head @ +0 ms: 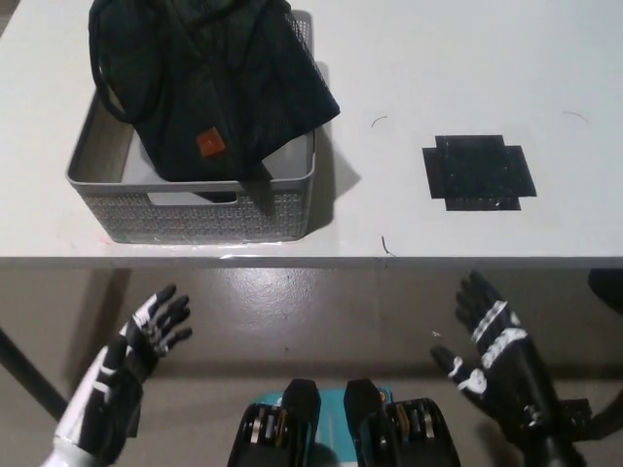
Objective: Use both hands to pick up a lunch bag on the right hand side and place it into a container on the left hand side
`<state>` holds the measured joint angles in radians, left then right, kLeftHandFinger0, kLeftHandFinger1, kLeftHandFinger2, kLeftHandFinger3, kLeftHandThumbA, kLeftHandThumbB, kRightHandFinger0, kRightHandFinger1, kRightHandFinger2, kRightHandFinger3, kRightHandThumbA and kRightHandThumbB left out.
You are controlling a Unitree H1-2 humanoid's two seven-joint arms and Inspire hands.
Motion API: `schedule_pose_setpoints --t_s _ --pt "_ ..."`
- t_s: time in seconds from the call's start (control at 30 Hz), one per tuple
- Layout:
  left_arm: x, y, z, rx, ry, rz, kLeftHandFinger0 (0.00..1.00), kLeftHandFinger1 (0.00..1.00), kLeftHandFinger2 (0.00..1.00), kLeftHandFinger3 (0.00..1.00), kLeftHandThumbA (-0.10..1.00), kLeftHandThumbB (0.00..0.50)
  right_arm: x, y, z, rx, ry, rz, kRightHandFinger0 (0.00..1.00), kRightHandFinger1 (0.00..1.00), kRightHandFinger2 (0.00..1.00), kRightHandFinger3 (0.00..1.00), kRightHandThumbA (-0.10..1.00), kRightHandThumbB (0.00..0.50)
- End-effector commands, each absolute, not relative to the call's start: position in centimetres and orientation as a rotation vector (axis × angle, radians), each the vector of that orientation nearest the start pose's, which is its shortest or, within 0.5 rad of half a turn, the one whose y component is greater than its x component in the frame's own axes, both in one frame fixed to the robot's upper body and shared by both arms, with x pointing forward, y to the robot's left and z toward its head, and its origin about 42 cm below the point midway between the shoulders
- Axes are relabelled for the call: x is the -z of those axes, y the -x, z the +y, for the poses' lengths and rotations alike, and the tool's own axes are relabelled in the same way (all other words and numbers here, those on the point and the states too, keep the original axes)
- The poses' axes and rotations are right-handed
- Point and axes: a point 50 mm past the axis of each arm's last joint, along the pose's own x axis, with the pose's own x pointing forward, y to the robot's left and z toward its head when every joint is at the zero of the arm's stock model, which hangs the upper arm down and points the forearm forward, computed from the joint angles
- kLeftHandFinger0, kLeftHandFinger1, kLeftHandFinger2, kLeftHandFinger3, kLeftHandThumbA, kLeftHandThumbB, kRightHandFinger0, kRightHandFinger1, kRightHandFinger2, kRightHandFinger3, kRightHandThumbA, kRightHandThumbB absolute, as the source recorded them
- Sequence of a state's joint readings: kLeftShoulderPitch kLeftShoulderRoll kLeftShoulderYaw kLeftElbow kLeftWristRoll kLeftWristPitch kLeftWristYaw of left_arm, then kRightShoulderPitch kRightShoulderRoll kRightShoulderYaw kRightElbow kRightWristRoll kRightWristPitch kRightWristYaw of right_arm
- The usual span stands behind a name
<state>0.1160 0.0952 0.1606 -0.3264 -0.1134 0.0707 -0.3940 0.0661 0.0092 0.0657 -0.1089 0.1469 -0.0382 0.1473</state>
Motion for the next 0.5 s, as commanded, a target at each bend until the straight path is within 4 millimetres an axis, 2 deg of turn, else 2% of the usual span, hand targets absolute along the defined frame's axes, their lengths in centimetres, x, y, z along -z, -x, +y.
schedule_pose_setpoints --t_s 0.0,0.1,0.17,0.2,0.23,0.37,0.43,0.47 --pt "-10.3 -22.9 24.8 0.148 -0.155 -0.261 1.0 1.0 1.0 1.0 1.0 0.178 -6.7 -25.1 -14.6 -0.21 -0.29 -0.159 1.0 1.0 1.0 1.0 1.0 0.325" --pt "-7.9 -22.5 24.5 0.175 -0.179 -0.224 1.0 1.0 1.0 1.0 1.0 0.187 -5.9 -25.1 -14.4 -0.208 -0.258 -0.138 1.0 1.0 1.0 1.0 1.0 0.304" --pt "-7.3 -22.2 24.3 0.184 -0.181 -0.211 1.0 1.0 1.0 1.0 1.0 0.19 -5.6 -25.3 -14.7 -0.204 -0.247 -0.131 1.0 1.0 1.0 1.0 1.0 0.305" --pt "-6.9 -22.1 24.4 0.19 -0.178 -0.201 1.0 1.0 1.0 1.0 1.0 0.219 -5.5 -25.3 -15.0 -0.197 -0.245 -0.124 1.0 1.0 1.0 1.0 1.0 0.31" --pt "-6.7 -22.1 24.4 0.193 -0.176 -0.197 1.0 1.0 1.0 1.0 1.0 0.222 -5.5 -25.3 -15.2 -0.192 -0.246 -0.121 1.0 1.0 1.0 1.0 1.0 0.31" --pt "-6.6 -22.6 24.7 0.184 -0.169 -0.205 1.0 1.0 1.0 1.0 1.0 0.212 -5.3 -25.4 -15.4 -0.17 -0.22 -0.137 1.0 1.0 1.0 1.0 1.0 0.31" --pt "-6.5 -22.9 25.0 0.168 -0.169 -0.21 1.0 1.0 1.0 1.0 1.0 0.191 -4.9 -24.9 -14.8 -0.157 -0.19 -0.131 1.0 1.0 1.0 1.0 1.0 0.289" --pt "-6.5 -22.9 25.0 0.166 -0.17 -0.211 1.0 1.0 1.0 1.0 1.0 0.175 -4.9 -24.9 -14.7 -0.159 -0.19 -0.13 1.0 1.0 1.0 1.0 1.0 0.302"
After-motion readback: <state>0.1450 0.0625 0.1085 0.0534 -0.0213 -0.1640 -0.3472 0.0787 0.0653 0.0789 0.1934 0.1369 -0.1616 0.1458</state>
